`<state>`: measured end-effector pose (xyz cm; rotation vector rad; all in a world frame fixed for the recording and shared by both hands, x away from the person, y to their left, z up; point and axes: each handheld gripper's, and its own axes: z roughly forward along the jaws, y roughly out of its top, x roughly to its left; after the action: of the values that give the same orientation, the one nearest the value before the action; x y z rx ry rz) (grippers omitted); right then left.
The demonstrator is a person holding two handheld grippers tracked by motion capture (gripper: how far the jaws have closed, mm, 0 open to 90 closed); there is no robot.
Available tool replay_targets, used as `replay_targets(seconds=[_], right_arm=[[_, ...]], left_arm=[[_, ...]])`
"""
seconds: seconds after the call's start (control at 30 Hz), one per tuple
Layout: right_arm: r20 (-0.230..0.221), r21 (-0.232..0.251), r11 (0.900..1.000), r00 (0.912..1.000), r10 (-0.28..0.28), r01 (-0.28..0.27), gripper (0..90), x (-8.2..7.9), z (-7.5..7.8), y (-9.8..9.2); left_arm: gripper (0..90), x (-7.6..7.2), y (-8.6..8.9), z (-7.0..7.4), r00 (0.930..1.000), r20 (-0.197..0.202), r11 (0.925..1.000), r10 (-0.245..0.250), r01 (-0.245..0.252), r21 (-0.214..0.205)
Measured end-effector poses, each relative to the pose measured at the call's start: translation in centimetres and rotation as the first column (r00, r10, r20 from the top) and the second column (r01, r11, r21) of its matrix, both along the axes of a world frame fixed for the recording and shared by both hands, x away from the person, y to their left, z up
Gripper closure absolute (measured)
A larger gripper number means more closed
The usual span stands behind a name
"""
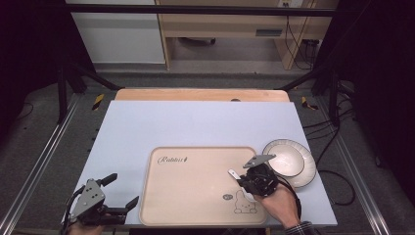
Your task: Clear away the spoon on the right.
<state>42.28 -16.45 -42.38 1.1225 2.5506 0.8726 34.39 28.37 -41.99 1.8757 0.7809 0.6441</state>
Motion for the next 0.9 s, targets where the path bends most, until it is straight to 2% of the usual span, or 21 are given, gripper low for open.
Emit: replay_targets(seconds=[0.17,0.3,0.37,0.7,0.9], right_arm=[[0.003,-0.001,1.0000,1.0000,0.002,-0.002,89.9,-0.2,-0.5,0.3],[-0.014,0.011,0.9994,0.9994,-0.032,0.032,90.0,-0.3,-1.0,0.5],[-0.009,0.006,0.9998,0.9998,-0.018,0.018,90.0,-0.3,-1.3,0.4],[-0.022,-0.018,0.9994,0.9993,-0.028,0.028,90.0,-0.2,-2.0,1.1],[-0.025,-0.047,0.9989,0.9996,-0.010,0.009,90.0,-0.1,-2.6,1.4]], left_arm=[[2.4,0.0,0.0,0.0,1.0000,0.003,1.0000,0.000,0.000,-0.002],[2.4,0.0,0.0,0.0,1.0000,0.004,1.0000,-0.002,0.002,-0.002],[2.4,0.0,-0.1,0.0,1.0000,0.005,1.0000,-0.003,0.003,-0.001],[2.4,0.0,-0.1,0.0,1.0000,0.004,1.0000,-0.006,0.006,0.000],[2.4,0.0,-0.1,0.0,1.0000,0.004,1.0000,-0.007,0.007,0.003]])
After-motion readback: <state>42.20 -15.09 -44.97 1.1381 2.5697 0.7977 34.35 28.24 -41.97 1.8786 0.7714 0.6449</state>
